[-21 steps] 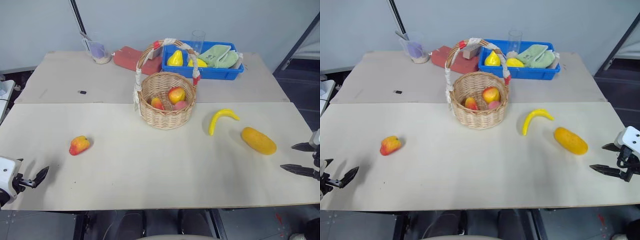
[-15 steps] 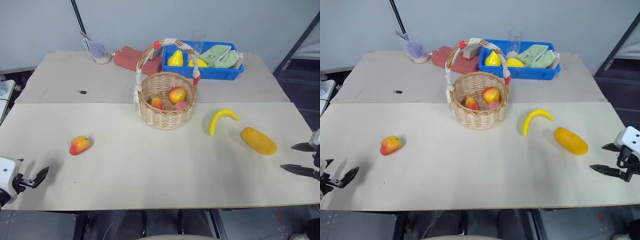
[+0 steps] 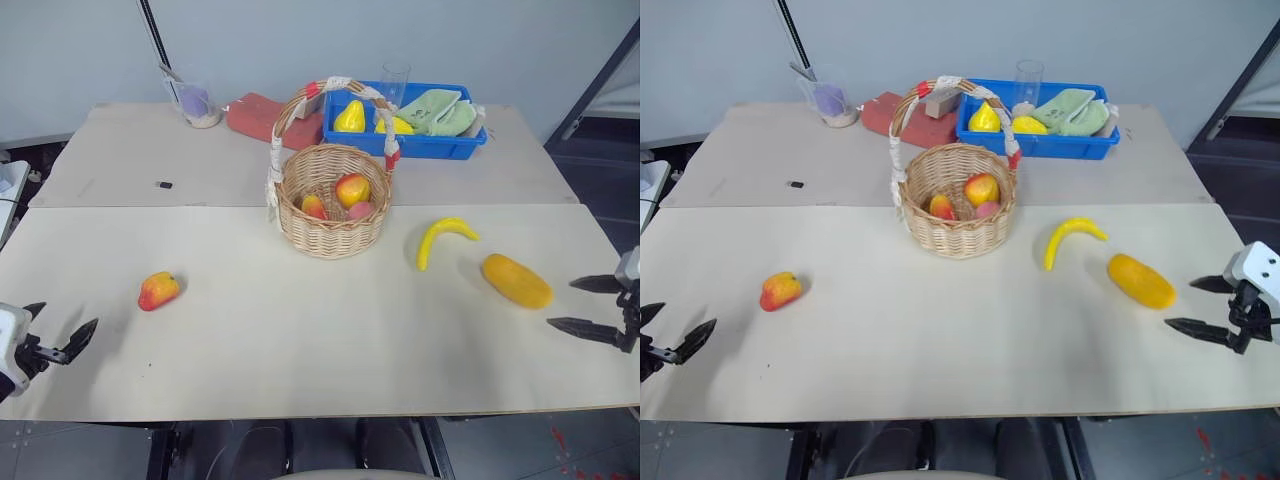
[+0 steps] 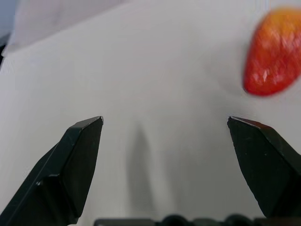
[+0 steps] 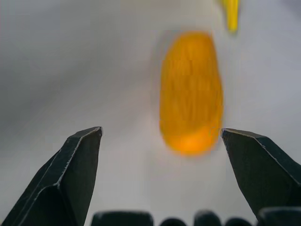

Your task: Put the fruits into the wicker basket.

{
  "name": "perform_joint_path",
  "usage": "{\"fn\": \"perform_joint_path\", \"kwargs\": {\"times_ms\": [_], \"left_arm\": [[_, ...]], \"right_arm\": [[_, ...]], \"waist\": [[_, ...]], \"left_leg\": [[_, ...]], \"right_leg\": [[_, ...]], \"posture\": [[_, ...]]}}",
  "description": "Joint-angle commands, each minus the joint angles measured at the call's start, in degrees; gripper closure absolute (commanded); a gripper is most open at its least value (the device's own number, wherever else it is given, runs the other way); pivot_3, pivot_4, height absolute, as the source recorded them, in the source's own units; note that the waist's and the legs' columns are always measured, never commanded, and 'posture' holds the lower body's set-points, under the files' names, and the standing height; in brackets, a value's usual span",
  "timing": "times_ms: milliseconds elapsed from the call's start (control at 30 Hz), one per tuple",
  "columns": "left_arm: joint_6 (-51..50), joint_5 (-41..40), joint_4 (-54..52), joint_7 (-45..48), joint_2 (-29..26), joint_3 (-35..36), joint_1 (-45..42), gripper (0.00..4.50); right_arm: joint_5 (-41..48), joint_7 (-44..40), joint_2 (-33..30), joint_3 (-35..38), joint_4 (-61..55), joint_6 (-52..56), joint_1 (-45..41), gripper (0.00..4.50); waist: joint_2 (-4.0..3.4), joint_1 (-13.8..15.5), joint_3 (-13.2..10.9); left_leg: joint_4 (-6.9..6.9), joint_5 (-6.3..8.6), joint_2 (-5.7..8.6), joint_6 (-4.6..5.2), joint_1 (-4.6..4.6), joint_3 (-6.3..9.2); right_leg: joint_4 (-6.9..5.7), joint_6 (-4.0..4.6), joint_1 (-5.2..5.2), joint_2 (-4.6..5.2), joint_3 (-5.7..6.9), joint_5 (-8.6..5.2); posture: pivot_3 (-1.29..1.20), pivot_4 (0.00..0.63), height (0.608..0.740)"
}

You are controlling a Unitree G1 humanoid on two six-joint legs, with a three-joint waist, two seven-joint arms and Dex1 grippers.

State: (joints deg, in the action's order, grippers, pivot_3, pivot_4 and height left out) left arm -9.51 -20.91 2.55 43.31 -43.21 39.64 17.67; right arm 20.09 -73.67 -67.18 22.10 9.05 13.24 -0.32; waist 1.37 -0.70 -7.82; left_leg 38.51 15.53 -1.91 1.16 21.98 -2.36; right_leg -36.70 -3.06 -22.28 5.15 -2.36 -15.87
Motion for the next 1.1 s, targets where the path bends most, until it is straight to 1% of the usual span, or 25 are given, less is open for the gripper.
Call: {"fn": "perform_joint_path", "kwargs": {"times_ms": [33,200,267,367,433,500,700,867,1000,1100], "left_arm": [[-5.0,-4.7,-4.4,-0.3,1.2,0.3,-0.9,0.0],[-11.3,-8.1,-10.3,1.4,0.8,-3.4,-2.4,0.0],[-12.8,-8.7,-11.3,1.8,0.4,-4.4,-3.2,0.0],[-12.9,-8.0,-11.1,2.0,-0.1,-6.0,-5.1,0.0],[-11.2,-6.1,-9.2,2.9,-0.9,-8.1,-6.9,0.0],[-10.3,-4.7,-6.9,2.8,-1.1,-10.2,-9.3,0.0],[-8.0,-2.0,-1.9,4.1,-1.1,-15.2,-14.1,0.0],[-6.2,0.0,1.5,4.7,-1.2,-17.8,-16.7,0.0],[-4.8,1.1,3.2,4.7,-0.7,-18.8,-17.8,0.0],[-2.9,2.5,5.3,3.7,-0.1,-19.6,-19.0,0.84]], "right_arm": [[5.1,0.0,0.3,0.4,-9.5,4.3,-3.1,0.04],[11.5,0.0,1.6,-4.2,-22.7,11.1,-7.8,0.04],[13.3,0.1,1.9,-5.8,-25.8,13.1,-9.9,0.04],[17.2,0.9,3.3,-8.4,-30.1,16.6,-14.1,0.04],[19.4,1.9,5.2,-11.3,-32.5,18.3,-18.3,0.04],[19.5,2.3,7.5,-14.3,-33.4,18.3,-22.1,0.04],[18.7,1.8,10.4,-17.9,-33.8,17.5,-26.5,0.04],[19.4,2.4,12.7,-19.2,-34.3,17.8,-29.8,0.04],[18.8,2.4,13.3,-19.3,-34.2,17.8,-29.9,0.04],[17.9,2.6,13.3,-18.9,-33.5,17.1,-29.7,0.0]], "waist": [[0.0,0.0,0.0],[0.02,0.1,0.0],[0.02,0.3,0.0],[0.02,0.2,0.0],[0.02,0.2,0.0],[0.01,0.1,0.0],[0.02,0.2,0.0],[0.02,0.1,0.0],[0.02,0.1,0.0],[0.02,0.1,0.0]], "left_leg": [[-0.01,0.0,0.0,0.0,0.0,0.0],[-0.02,0.0,-0.02,0.0,0.03,0.1],[-0.02,0.0,-0.01,-0.01,0.04,0.11],[-0.02,0.0,0.0,-0.01,0.06,0.11],[-0.02,0.0,0.0,-0.01,0.07,0.12],[-0.02,0.0,0.0,-0.01,0.05,0.12],[-0.03,0.01,0.08,0.01,0.21,0.14],[0.01,0.01,0.06,0.0,0.24,0.13],[0.0,0.01,0.05,0.01,0.25,0.15],[0.0,0.01,0.06,0.01,0.25,0.14]], "right_leg": [[0.0,0.0,-0.01,0.01,0.0,0.0],[-0.03,0.0,-0.01,0.01,0.05,0.0],[-0.02,0.0,-0.01,0.03,0.05,0.0],[-0.01,0.0,-0.03,0.05,0.06,0.0],[-0.01,0.0,-0.05,0.05,0.06,0.0],[-0.01,0.0,-0.06,0.02,0.06,0.0],[-0.02,-0.01,-0.17,0.14,0.16,0.01],[-0.06,-0.01,-0.23,0.13,0.2,0.02],[-0.08,-0.01,-0.26,0.12,0.22,0.02],[-0.08,-0.01,-0.26,0.15,0.22,0.02]], "posture": [[0.0,0.15,0.74],[0.0,0.15,0.74],[0.0,0.15,0.74],[0.0,0.15,0.74],[0.0,0.15,0.74],[0.0,0.15,0.74],[0.0,0.15,0.74],[0.0,0.15,0.74],[0.0,0.15,0.74],[0.0,0.15,0.74]]}}
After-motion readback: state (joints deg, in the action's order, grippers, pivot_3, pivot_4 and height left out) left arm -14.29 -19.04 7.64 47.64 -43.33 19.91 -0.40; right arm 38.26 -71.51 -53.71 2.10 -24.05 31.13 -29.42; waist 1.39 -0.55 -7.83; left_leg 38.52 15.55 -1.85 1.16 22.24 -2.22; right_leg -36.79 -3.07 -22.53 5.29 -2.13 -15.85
